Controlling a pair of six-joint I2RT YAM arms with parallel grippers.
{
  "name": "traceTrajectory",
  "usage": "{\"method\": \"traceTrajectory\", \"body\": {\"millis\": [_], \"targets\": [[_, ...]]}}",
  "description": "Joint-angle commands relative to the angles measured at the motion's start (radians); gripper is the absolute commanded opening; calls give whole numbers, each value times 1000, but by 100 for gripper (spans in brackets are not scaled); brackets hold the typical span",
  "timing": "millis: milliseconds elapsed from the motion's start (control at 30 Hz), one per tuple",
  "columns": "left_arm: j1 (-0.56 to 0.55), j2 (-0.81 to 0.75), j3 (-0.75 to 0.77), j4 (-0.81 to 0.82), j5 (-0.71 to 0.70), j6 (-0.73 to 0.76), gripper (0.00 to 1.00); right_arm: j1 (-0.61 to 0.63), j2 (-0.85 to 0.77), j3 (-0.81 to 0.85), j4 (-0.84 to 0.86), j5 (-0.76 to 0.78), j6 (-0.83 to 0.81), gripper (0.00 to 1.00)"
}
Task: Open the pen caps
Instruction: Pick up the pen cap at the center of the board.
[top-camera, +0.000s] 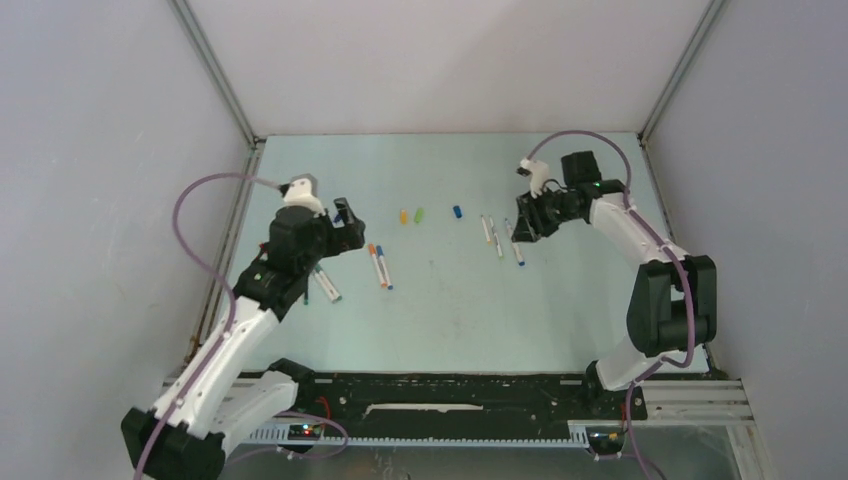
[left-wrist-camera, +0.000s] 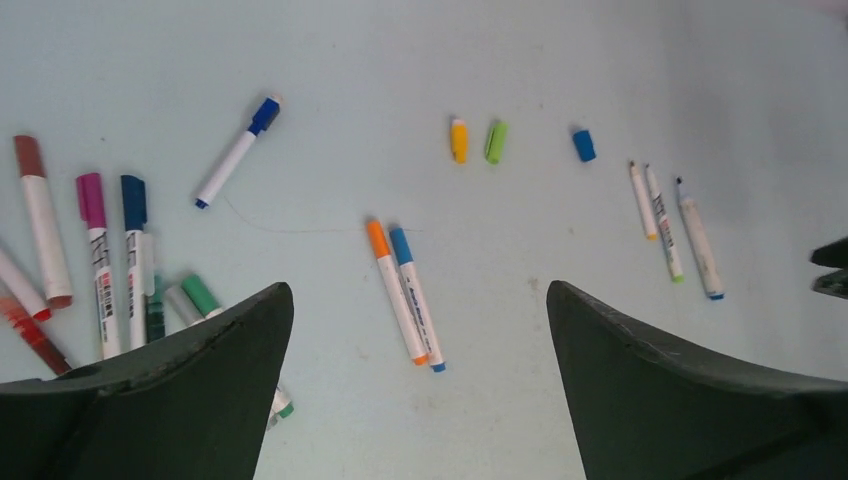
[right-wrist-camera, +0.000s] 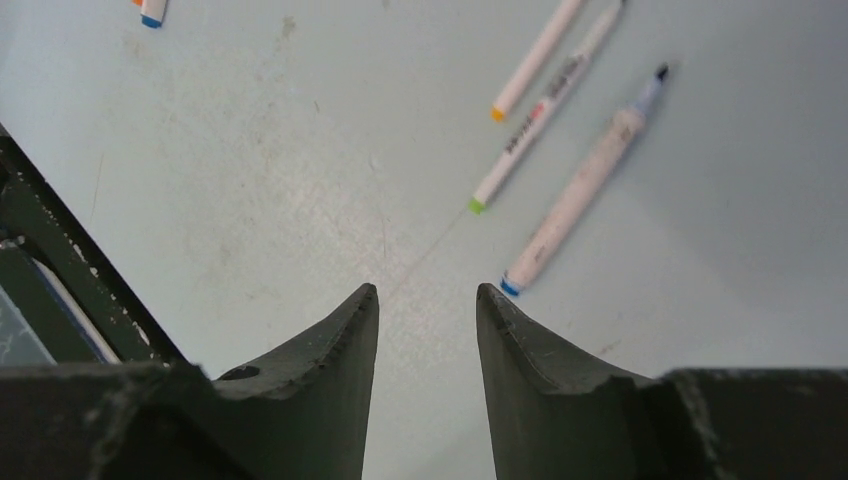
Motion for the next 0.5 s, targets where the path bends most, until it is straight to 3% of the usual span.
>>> {"method": "traceTrajectory", "body": {"millis": [0,233,467], "targets": [[43,-132,-29,-17,19,-19,100,122,70,183,18,136,66,44],[56,-169,45,-168,-43,176,100,227,358,533,-78,240,293,50],[77,-164,-6,-135,-75,220,100,321,534,769,-133,378,347,50]]}}
